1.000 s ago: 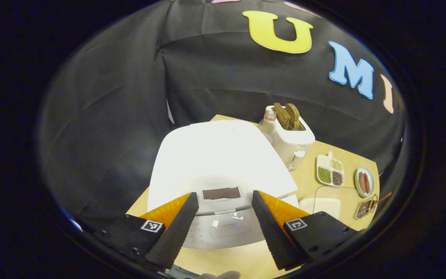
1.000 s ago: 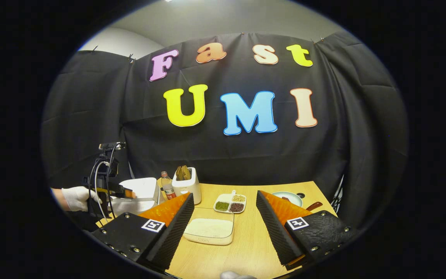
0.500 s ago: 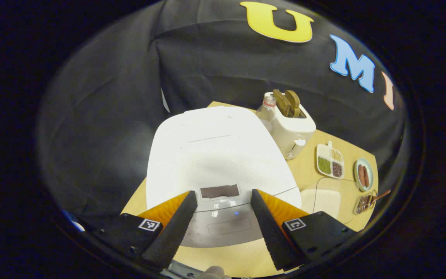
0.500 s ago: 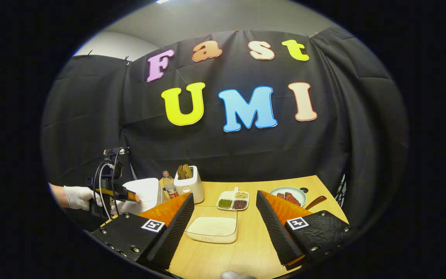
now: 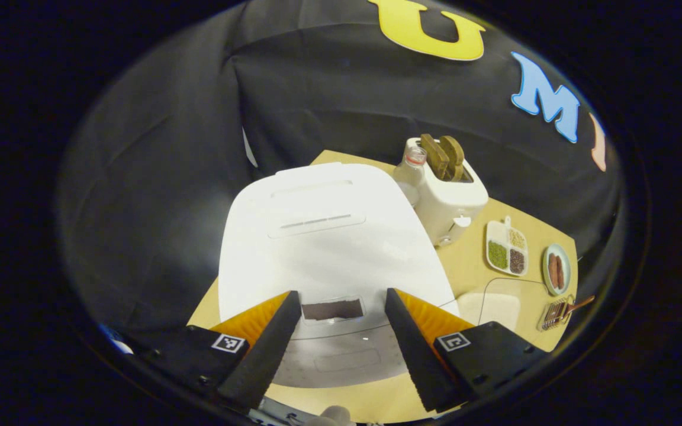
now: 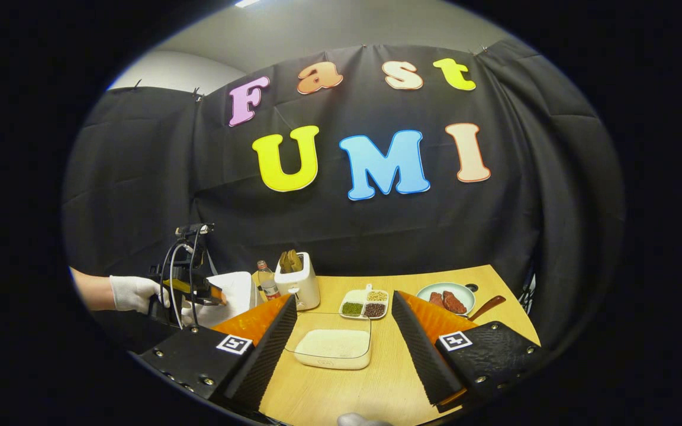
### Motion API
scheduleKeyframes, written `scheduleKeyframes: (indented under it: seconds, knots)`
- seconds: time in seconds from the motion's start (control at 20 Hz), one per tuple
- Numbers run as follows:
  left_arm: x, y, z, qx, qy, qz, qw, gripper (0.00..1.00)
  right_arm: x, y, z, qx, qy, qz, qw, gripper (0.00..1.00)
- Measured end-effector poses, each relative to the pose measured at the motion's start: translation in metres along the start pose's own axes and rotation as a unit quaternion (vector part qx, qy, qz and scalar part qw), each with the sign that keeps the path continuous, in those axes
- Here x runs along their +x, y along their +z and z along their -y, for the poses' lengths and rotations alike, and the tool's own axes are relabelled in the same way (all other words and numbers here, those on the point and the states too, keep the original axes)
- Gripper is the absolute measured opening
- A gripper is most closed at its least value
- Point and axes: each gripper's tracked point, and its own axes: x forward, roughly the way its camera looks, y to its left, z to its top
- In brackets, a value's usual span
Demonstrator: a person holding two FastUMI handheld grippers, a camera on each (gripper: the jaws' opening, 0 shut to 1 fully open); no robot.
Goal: Close the left gripper, press the button to open the rice cooker; take a wooden spoon from the chopstick holder with the right hand, scoop a spoonful of rice and pour it into the rice cooker, then put the wooden spoon back into the chopstick holder.
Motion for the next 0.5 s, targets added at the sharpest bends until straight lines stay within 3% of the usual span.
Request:
scheduleKeyframes:
  seconds: [0.05, 0.3, 0.4, 0.5]
  knots:
    - [0.001, 0.0, 0.001, 0.003, 0.0, 0.0, 1.0, 1.0, -0.001, 0.0, 0.0, 0.002, 0.0, 0.001, 1.0, 0.99]
    - [0.0, 0.012, -0.011, 0.001, 0.021, 0.058, 0.998, 0.99, -0.006, 0.006, 0.006, -0.005, -0.01, 0.011, 1.0, 0.99]
    - [-0.013, 0.036, -0.021, 0.021, 0.038, 0.126, 0.991, 0.98, -0.008, 0.01, 0.01, -0.01, -0.017, 0.02, 1.0, 0.99]
    - [-0.048, 0.071, -0.024, 0.037, 0.048, 0.214, 0.975, 1.0, -0.007, 0.015, 0.013, -0.008, -0.024, 0.025, 0.999, 0.99]
